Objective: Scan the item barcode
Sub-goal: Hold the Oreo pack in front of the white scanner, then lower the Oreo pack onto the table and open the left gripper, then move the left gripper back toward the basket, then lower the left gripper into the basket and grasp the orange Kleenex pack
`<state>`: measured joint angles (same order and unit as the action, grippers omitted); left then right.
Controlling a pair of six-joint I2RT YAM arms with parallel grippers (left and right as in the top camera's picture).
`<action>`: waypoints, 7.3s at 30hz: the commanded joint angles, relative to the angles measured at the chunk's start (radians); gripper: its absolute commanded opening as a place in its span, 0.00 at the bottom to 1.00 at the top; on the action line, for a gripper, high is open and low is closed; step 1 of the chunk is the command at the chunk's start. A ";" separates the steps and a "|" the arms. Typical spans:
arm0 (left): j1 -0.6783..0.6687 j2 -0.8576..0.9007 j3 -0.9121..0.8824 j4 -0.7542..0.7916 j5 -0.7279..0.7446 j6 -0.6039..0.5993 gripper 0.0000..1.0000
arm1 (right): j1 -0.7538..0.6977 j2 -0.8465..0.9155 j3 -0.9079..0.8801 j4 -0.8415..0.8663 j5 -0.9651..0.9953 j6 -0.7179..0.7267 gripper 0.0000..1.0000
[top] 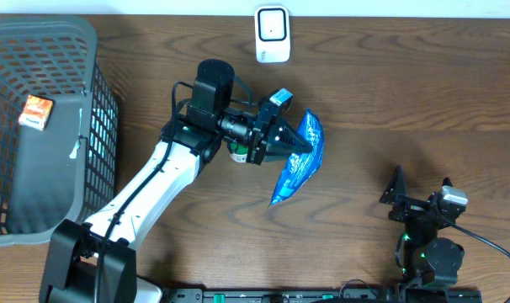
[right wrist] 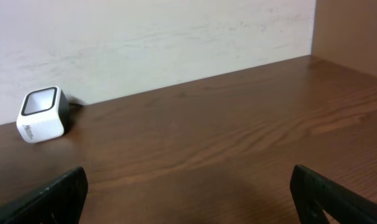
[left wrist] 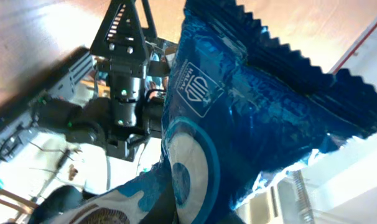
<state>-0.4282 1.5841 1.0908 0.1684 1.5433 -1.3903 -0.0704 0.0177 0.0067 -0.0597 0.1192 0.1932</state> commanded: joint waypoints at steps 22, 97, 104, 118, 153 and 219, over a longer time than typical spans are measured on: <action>0.000 -0.004 0.026 0.007 -0.121 -0.206 0.07 | 0.006 -0.002 -0.001 -0.004 -0.006 -0.011 0.99; 0.771 0.046 0.545 -1.059 -2.047 0.776 0.98 | 0.006 -0.002 -0.001 -0.004 -0.006 -0.011 0.99; 0.772 0.224 0.544 -0.927 -2.065 0.756 0.98 | 0.006 -0.002 -0.001 -0.004 -0.006 -0.011 0.99; 0.863 0.526 0.545 -0.745 -2.068 0.696 0.98 | 0.006 -0.002 -0.001 -0.004 -0.006 -0.011 0.99; 0.891 0.642 0.529 -0.642 -2.065 0.823 0.07 | 0.006 -0.002 -0.001 -0.004 -0.006 -0.011 0.99; 0.951 0.615 0.529 -0.531 -1.981 0.923 0.07 | 0.006 -0.002 -0.001 -0.004 -0.006 -0.011 0.99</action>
<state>0.5163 2.2200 1.6276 -0.3126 -0.4427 -0.5175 -0.0696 0.0177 0.0067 -0.0597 0.1188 0.1932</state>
